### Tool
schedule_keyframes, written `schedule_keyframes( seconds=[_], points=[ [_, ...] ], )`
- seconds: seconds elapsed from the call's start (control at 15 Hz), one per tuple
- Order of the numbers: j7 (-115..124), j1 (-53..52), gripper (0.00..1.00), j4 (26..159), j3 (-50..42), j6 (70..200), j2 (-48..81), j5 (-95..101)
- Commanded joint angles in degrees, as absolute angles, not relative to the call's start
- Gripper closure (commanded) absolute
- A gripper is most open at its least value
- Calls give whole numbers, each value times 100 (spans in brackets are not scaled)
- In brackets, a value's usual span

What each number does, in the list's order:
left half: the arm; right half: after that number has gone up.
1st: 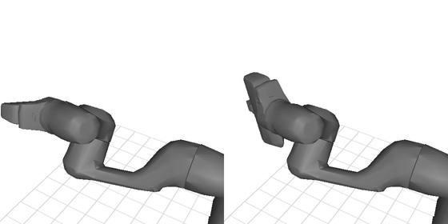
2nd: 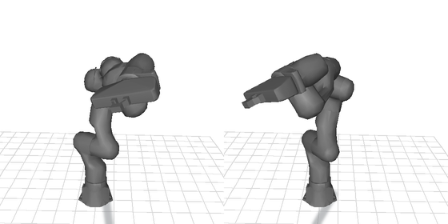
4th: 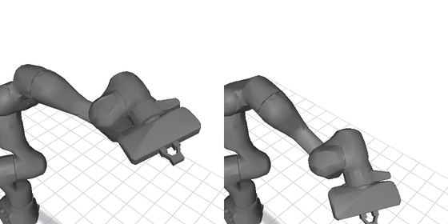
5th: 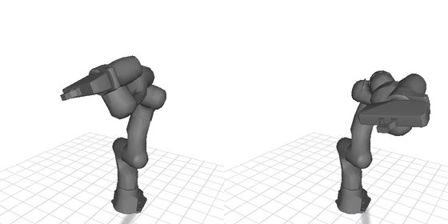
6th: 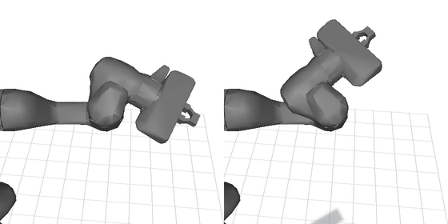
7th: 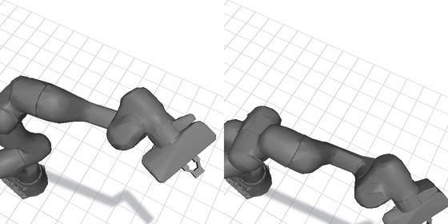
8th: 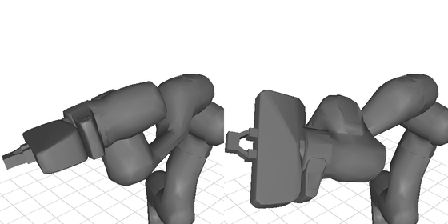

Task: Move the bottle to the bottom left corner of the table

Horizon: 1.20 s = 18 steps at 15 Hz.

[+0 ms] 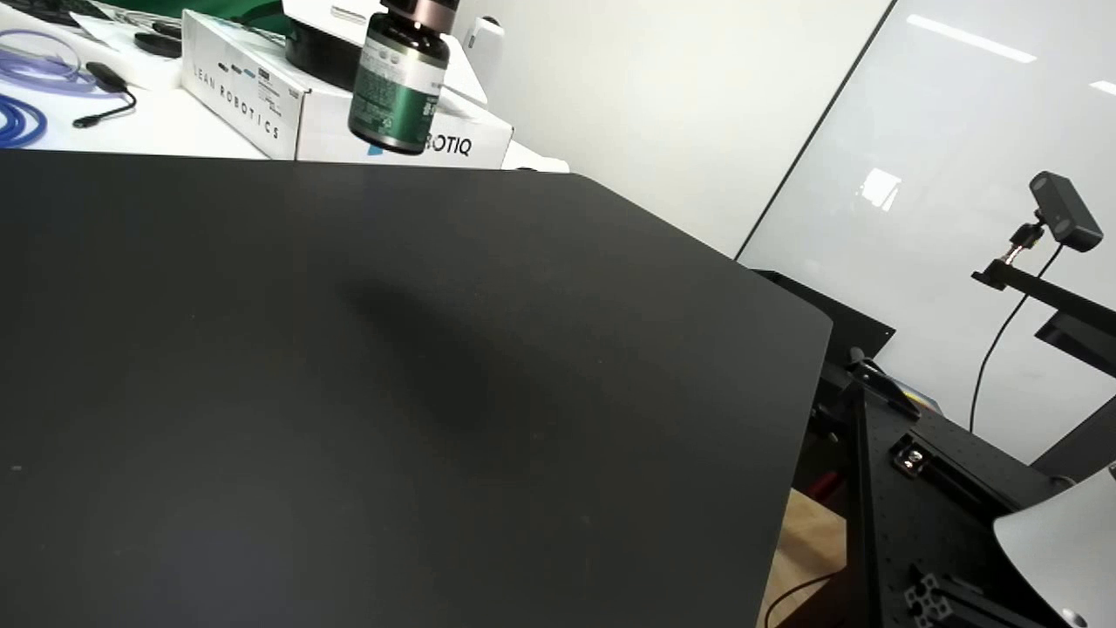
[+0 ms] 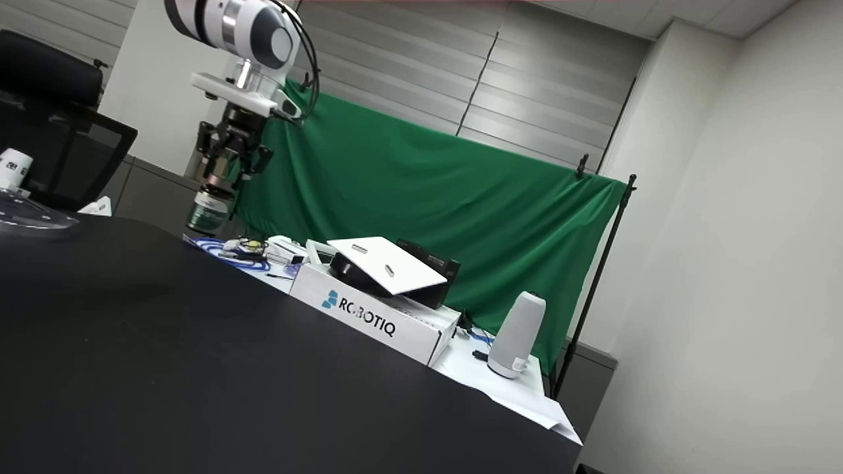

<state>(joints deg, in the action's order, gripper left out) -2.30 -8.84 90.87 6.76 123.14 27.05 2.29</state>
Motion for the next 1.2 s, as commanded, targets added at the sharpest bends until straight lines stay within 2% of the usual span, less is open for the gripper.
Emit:
schedule_keyframes(
  seconds=[0.0, 0.33, 1.13],
  points=[
    [-422, -1186, 64, 9747, 972, 12293, 2244, 249],
    [-745, -1493, 64, 10514, 1356, 12314, 1842, 198],
    [-1356, -1475, 64, 12811, 1740, 14034, 908, -687]
  ],
)
